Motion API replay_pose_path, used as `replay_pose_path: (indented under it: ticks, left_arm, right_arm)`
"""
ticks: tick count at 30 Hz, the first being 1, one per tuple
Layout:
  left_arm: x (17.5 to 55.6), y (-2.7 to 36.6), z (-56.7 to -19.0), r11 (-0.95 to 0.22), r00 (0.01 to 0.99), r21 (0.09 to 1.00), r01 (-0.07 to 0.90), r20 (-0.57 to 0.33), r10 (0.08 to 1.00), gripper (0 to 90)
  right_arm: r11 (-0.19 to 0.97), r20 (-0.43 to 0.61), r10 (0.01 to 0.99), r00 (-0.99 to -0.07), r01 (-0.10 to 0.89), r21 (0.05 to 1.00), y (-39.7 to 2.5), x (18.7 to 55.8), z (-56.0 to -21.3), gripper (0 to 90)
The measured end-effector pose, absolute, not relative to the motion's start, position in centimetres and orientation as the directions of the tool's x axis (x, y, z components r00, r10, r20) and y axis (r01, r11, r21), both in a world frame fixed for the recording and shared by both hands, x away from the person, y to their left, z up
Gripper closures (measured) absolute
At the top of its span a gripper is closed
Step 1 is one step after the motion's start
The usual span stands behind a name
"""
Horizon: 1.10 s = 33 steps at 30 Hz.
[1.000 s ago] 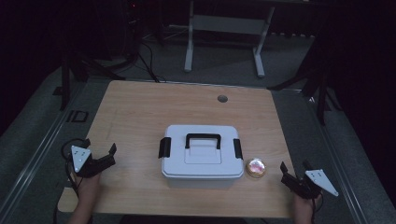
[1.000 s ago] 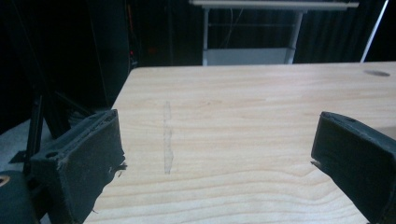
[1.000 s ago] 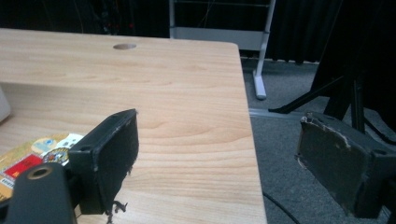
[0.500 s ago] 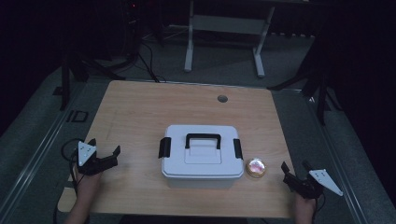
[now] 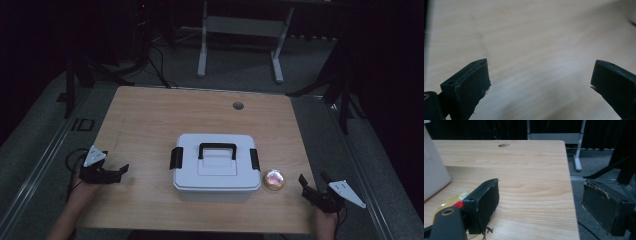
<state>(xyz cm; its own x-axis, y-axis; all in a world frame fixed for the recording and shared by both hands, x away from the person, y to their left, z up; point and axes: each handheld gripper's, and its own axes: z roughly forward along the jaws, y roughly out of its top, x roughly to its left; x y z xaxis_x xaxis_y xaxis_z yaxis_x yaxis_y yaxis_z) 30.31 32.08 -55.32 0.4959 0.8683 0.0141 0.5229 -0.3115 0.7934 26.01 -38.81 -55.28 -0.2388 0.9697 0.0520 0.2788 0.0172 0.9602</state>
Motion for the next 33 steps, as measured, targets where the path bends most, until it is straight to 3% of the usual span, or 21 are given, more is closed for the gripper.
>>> replay_pose_path:
  ticks: [10, 13, 20, 28, 33]
  left_arm:
    - [30.5, 32.1, -55.1, -0.538, 0.675, 0.659, 0.526, 0.062, 0.735, 1.4]
    - [30.5, 32.2, -54.8, -0.631, 0.74, 0.575, 0.52, 0.067, 0.67, 1.4]
    - [30.2, 31.8, -53.8, -0.749, 0.81, 0.44, 0.496, 0.076, 0.581, 1.4]
    - [29.7, 30.9, -52.5, -0.877, 0.888, 0.214, 0.43, 0.076, 0.453, 1.4]
    - [29.5, 30.5, -52.0, -0.907, 0.913, 0.163, 0.39, 0.06, 0.403, 1.4]
  right_arm:
    - [0.022, 0.059, 0.962, -0.265, 0.29, 0.957, -38.7, 26.1, -55.3, 14.0]
    - [0.02, 0.063, 0.961, -0.269, 0.296, 0.955, -38.7, 26.2, -55.3, 14.0]
    - [0.018, 0.067, 0.96, -0.273, 0.297, 0.955, -38.8, 26.2, -55.3, 14.0]
    - [0.017, 0.07, 0.959, -0.276, 0.299, 0.954, -38.8, 26.2, -55.3, 14.0]
    - [0.015, 0.074, 0.958, -0.279, 0.303, 0.953, -38.8, 26.2, -55.3, 14.0]
